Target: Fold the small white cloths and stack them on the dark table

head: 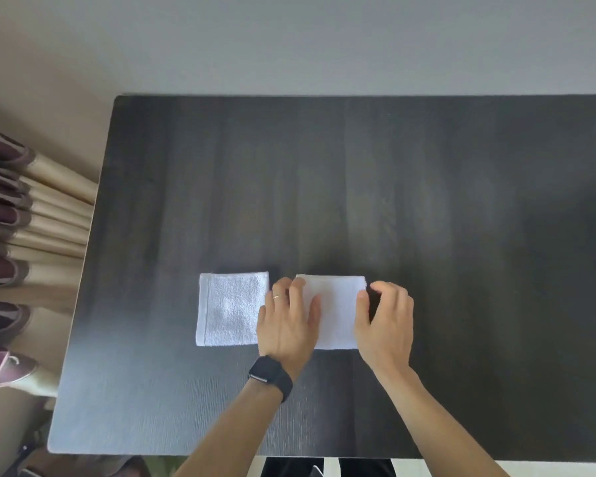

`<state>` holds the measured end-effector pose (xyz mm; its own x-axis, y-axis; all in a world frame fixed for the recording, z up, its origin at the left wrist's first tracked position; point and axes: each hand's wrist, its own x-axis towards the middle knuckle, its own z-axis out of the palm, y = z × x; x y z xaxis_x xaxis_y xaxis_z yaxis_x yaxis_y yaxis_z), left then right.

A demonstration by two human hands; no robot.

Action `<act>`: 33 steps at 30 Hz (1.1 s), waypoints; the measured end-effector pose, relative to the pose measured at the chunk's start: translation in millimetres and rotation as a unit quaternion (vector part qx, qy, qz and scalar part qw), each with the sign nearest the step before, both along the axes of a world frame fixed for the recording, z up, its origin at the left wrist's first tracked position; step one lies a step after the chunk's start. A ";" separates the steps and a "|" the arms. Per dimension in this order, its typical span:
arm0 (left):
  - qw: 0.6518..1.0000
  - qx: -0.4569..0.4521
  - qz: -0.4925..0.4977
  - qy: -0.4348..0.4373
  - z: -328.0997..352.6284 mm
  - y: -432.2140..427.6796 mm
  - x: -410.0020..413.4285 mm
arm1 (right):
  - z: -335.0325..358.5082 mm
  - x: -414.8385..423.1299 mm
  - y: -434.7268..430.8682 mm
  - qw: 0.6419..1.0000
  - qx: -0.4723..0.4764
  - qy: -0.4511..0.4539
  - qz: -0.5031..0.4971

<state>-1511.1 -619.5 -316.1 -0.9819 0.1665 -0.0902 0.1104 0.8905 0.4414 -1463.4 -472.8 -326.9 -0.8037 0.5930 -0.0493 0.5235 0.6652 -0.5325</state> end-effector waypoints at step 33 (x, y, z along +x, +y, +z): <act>0.929 -0.279 -0.230 -0.075 64.8 49.7 28.6 | 94.5 89.7 57.1 0.981 -0.042 -0.121 0.147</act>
<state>-1482.5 -569.8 -251.3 -0.7877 0.4516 -0.4189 0.5104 0.8593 -0.0332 -1373.8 -415.7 -232.4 -0.8980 0.3231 -0.2988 0.4336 0.7655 -0.4753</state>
